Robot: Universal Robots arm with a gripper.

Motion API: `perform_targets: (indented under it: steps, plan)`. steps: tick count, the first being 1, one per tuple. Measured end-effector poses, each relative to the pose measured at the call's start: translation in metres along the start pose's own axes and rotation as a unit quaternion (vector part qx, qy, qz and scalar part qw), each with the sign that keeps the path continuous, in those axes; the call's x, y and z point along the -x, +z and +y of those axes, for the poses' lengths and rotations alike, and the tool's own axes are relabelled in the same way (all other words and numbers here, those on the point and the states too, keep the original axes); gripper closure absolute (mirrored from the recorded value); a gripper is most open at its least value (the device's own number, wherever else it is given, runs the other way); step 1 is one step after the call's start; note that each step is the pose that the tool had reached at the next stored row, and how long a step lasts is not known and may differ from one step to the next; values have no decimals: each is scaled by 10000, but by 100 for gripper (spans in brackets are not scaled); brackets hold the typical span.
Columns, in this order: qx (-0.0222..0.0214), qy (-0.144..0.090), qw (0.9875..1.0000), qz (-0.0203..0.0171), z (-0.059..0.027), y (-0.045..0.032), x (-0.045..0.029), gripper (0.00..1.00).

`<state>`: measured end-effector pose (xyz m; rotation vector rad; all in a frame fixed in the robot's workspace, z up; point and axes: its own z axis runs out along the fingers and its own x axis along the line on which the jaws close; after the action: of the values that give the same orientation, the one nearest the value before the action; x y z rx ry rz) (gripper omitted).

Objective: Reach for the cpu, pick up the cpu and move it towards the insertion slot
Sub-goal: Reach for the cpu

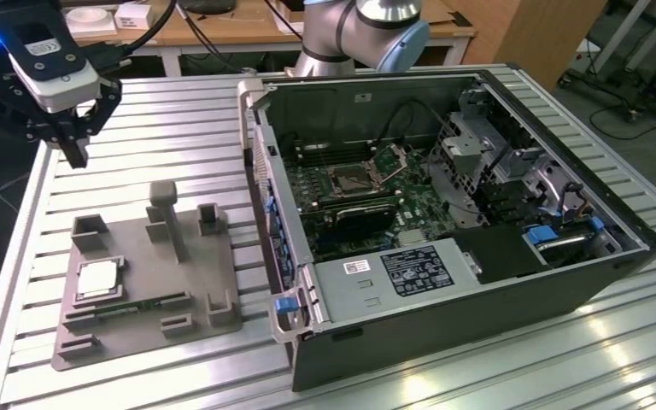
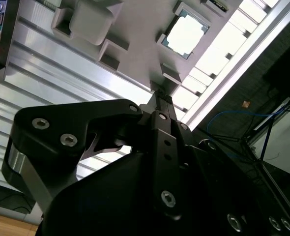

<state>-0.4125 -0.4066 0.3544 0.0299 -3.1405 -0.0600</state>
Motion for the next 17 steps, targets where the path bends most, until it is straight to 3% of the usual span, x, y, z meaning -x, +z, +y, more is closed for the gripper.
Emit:
perform_targets:
  steps: [17]
  plan:
    - [0, 0, 10000, 0, -1, 18, -28, 89]
